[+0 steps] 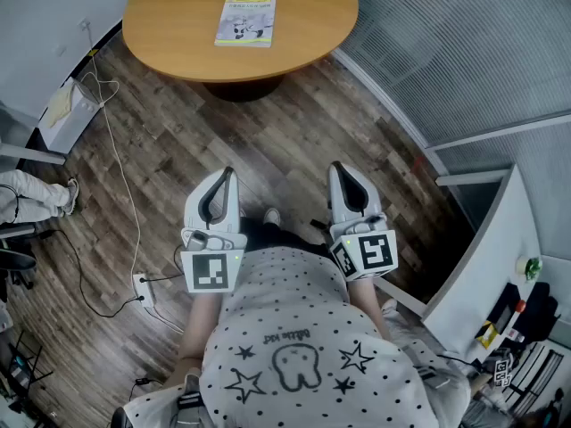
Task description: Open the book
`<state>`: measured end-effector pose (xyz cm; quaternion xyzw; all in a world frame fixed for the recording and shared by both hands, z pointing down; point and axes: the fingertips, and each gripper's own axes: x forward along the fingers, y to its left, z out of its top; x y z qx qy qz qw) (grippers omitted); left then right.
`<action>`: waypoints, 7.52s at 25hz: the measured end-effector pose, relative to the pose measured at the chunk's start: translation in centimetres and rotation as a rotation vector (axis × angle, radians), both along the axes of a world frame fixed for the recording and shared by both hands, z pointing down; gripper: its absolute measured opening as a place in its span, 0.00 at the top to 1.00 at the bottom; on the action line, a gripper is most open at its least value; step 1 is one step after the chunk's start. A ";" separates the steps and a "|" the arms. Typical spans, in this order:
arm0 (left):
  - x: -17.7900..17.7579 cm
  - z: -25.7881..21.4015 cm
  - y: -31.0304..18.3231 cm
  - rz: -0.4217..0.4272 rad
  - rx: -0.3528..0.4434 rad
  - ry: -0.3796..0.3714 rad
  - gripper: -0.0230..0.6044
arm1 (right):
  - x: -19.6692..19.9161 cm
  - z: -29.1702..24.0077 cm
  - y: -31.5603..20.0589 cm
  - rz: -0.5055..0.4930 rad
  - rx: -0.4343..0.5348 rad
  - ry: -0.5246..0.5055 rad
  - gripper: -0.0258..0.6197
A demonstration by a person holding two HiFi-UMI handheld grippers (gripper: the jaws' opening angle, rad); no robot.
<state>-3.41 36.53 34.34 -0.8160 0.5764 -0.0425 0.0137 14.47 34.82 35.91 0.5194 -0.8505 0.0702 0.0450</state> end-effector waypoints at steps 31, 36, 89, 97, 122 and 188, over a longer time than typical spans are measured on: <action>2.1 0.4 -1.2 0.017 -0.013 0.022 0.95 | 6.0 0.0 -1.2 0.066 0.009 0.001 0.95; 1.6 0.8 -1.5 -0.003 -0.025 0.030 0.95 | 5.7 0.5 -1.5 0.061 -0.010 -0.006 0.96; -5.5 2.6 -33.6 0.212 -0.127 -0.031 0.95 | -4.9 0.9 -31.8 0.093 -0.069 0.012 0.95; -5.9 2.6 -37.8 0.111 -0.121 0.000 0.95 | -4.2 1.2 -37.5 0.030 -0.069 0.014 0.95; -3.4 3.3 -46.3 -0.140 -0.092 0.010 0.95 | 0.9 2.5 -50.5 -0.115 -0.065 -0.008 0.96; 3.5 15.9 -47.7 0.368 -0.270 -0.434 0.56 | 4.5 2.1 -50.9 -0.052 -0.079 -0.035 0.96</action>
